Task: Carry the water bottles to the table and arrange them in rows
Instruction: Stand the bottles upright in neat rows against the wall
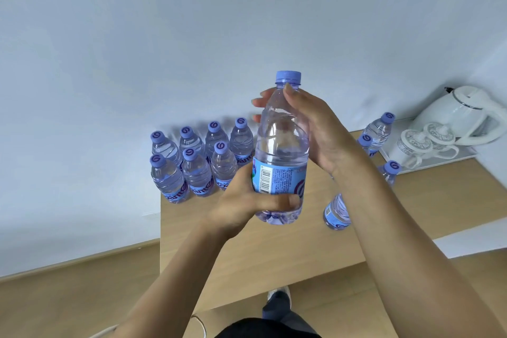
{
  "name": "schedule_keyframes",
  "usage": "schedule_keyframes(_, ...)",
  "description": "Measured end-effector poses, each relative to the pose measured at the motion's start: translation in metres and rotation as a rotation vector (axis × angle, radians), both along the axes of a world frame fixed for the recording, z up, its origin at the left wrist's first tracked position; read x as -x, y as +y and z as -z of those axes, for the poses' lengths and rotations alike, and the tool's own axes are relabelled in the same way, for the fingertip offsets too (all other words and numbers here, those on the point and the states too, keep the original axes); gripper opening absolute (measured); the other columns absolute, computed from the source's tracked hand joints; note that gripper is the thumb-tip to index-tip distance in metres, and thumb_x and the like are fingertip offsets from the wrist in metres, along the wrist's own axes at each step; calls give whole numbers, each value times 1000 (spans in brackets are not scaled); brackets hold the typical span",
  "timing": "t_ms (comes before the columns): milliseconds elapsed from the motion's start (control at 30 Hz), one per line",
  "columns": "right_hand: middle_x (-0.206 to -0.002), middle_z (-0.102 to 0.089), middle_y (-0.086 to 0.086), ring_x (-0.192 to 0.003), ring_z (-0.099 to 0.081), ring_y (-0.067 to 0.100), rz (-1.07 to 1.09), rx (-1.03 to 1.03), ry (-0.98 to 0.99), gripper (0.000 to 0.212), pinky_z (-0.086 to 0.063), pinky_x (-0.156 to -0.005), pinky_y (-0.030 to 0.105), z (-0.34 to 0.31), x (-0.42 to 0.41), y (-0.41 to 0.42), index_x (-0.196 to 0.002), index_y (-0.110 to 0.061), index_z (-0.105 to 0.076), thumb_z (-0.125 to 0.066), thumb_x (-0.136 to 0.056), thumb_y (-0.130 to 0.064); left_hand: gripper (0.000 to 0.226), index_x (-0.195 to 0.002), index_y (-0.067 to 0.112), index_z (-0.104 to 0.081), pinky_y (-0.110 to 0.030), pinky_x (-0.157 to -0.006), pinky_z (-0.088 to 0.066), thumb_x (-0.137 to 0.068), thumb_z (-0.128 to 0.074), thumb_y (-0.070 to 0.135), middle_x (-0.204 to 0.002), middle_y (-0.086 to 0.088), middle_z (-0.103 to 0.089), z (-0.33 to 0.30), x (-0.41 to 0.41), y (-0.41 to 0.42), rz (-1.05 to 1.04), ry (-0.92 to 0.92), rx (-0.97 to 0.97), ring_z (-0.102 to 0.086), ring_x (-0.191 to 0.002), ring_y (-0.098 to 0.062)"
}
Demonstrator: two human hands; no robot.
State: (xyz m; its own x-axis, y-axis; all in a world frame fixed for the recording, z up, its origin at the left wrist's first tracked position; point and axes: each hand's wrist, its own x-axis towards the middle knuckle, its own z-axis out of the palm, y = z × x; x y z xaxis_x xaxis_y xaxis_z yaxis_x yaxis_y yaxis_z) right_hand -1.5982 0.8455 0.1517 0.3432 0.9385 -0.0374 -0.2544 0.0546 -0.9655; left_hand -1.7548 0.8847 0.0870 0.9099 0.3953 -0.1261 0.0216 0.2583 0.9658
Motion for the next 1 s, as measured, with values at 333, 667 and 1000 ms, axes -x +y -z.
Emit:
schedule_keyframes(333,-72,-71,5,-62,-70,20,273,3,-106,19,-54,-56,27,4,17,6,-84,-8,-64,-69,-85,-26,34,-94,-2,-57,-24,-50,-39,-72,-80,8,-70,-14,-60,4,-5,-3,22,46,-23,-51,-57,-25)
schedule_keyframes(667,-79,-73,4,-63,-69,6,420,111,-322,43,-52,-58,21,4,24,14,-94,0,-65,-72,-84,-42,54,-108,1,-56,-27,-58,-49,-64,-88,6,-84,-12,-69,9,-6,-2,-163,77,-119,-65,-70,-22)
schedule_keyframes(1000,-91,-75,10,-85,-73,33,112,52,-91,25,-52,-84,52,-4,11,14,-87,-16,-67,-72,-78,-39,40,-102,-8,-52,-27,-50,-37,-73,-76,7,-73,-18,-57,-1,1,8,91,-38,-13,-48,-62,-28)
